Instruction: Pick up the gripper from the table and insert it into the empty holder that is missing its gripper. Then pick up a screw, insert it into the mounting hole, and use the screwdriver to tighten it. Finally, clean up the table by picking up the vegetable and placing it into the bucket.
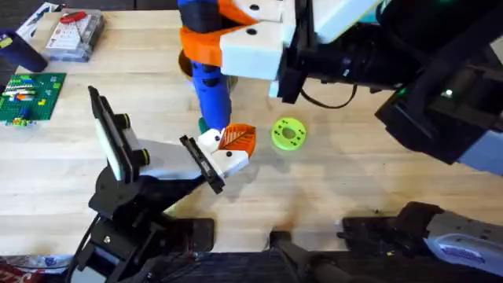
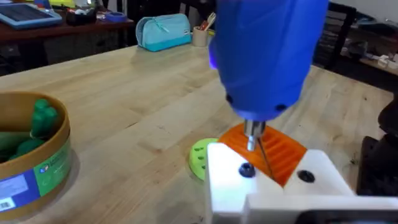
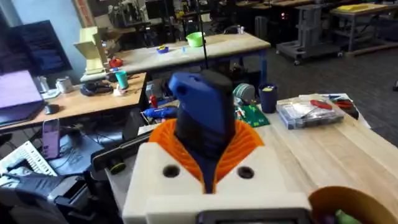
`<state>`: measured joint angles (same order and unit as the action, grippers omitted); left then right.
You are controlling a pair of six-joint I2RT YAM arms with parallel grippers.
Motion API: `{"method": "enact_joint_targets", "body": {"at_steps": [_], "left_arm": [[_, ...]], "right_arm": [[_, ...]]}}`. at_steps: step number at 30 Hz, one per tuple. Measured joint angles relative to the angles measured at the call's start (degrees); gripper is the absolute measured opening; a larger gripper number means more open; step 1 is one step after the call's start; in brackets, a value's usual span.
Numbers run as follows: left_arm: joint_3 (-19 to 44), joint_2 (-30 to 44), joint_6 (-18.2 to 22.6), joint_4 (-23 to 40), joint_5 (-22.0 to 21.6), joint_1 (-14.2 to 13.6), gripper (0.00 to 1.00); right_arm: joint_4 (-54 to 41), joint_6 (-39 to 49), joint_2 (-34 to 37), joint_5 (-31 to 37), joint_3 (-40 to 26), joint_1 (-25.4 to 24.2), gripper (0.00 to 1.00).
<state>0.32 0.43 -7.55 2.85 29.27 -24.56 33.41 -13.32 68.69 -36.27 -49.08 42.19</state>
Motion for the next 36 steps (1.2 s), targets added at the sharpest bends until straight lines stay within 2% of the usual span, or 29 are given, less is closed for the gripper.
{"method": "enact_joint_targets", "body": {"at_steps": [36], "left_arm": [[0.0,0.0,0.0,0.0,-0.01,0.0,0.013]], "right_arm": [[0.7,0.02,0.96,0.2,0.0,0.81,0.036]]}}
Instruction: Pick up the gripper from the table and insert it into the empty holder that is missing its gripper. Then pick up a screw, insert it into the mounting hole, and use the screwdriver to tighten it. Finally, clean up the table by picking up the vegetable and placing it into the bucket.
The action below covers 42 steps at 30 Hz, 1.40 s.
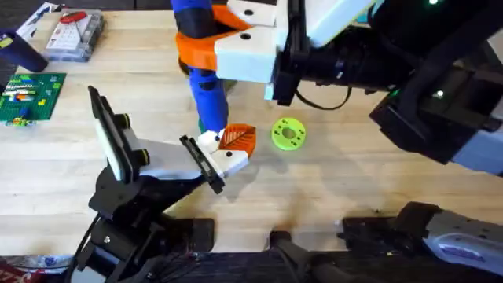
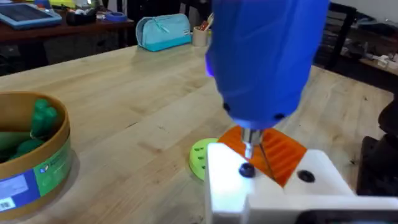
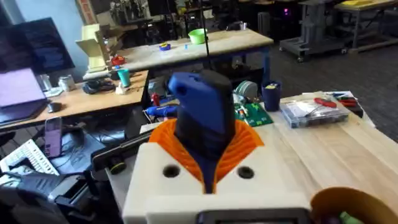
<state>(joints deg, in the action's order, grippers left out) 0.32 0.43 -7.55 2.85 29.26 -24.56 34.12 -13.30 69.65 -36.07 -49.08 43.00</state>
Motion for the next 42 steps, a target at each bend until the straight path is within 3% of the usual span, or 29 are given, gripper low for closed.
{"method": "enact_joint_targets", "body": {"at_steps": [42], "left_arm": [[0.0,-0.01,-0.17,0.03,0.04,0.0,0.013]], "right_arm": [[0.87,-2.19,2.23,0.42,0.0,-0.04,0.037]]}}
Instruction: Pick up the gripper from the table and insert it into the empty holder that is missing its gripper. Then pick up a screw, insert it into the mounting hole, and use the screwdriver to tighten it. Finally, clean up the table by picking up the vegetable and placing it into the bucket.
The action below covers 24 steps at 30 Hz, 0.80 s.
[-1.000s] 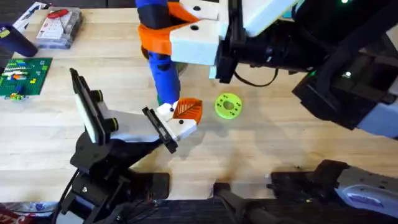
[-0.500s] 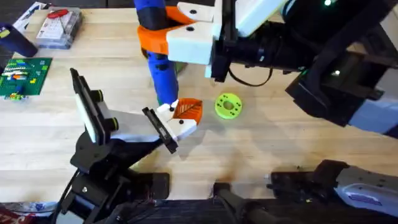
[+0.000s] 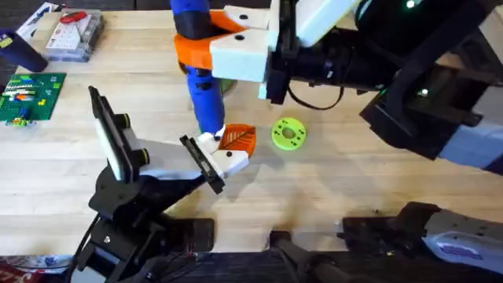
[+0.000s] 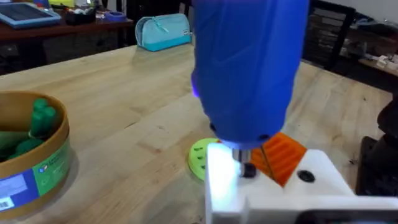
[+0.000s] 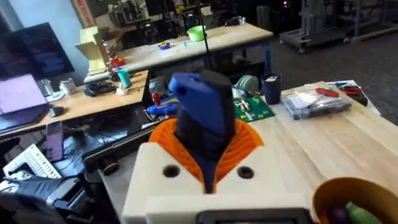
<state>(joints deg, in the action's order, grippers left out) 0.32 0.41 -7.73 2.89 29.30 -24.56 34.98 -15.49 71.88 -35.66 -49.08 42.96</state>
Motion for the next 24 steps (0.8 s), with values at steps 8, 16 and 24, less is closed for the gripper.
{"method": "enact_joint_targets", "body": {"at_steps": [8,16,24], "left_arm": [[0.0,0.01,0.0,-0.02,0.0,0.0,0.013],[0.0,0.01,0.0,-0.02,-0.01,0.0,0.013],[0.0,0.0,0.0,-0.02,-0.01,0.0,0.013]], "right_arm": [[0.39,-0.22,-0.02,0.0,0.0,-0.04,0.036],[1.04,-0.42,-0.02,-0.21,0.02,-0.35,0.037],[1.04,-0.42,-0.03,-0.2,0.02,-0.39,0.038]]}}
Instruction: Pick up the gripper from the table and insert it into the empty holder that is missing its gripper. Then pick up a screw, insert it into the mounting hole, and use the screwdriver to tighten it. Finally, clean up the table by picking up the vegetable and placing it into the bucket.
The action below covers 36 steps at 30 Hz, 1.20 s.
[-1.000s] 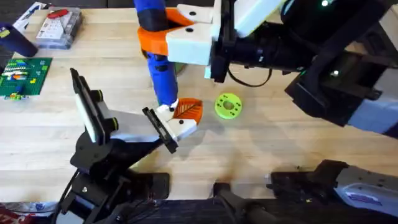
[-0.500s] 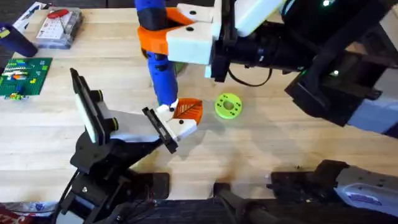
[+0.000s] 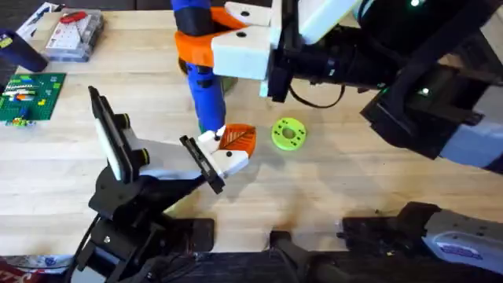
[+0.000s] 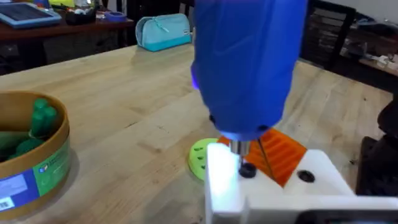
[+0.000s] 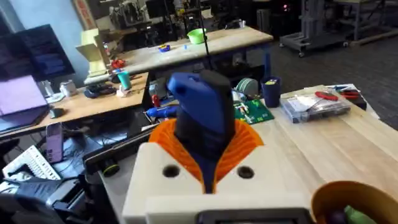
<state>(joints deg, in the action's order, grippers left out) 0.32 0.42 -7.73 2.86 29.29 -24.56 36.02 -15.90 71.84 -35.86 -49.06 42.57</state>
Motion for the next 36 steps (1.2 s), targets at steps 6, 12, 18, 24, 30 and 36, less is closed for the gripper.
{"method": "enact_joint_targets", "body": {"at_steps": [6,12,18,24,30,36], "left_arm": [[0.0,0.01,0.0,-0.01,-0.01,0.0,0.013],[0.0,0.01,0.0,0.0,-0.01,0.0,0.013],[0.0,0.01,0.0,0.01,-0.01,0.0,0.013],[0.0,0.01,0.0,-0.01,-0.02,0.0,0.013],[0.0,0.01,0.0,0.0,-0.01,0.0,0.013],[0.0,0.01,0.0,0.0,-0.01,0.0,0.013]], "right_arm": [[-0.06,-0.01,-0.7,-0.01,0.0,0.0,0.037],[0.17,-0.21,-2.75,-0.09,0.02,0.0,0.038],[-0.02,-0.27,-2.78,-0.11,0.02,0.0,0.037],[-0.04,-0.39,-2.78,-0.11,0.02,0.0,0.038],[-0.42,-0.39,-2.78,-0.12,0.02,0.0,0.037],[-1.33,-0.39,-2.73,-0.22,0.03,0.0,0.038]]}}
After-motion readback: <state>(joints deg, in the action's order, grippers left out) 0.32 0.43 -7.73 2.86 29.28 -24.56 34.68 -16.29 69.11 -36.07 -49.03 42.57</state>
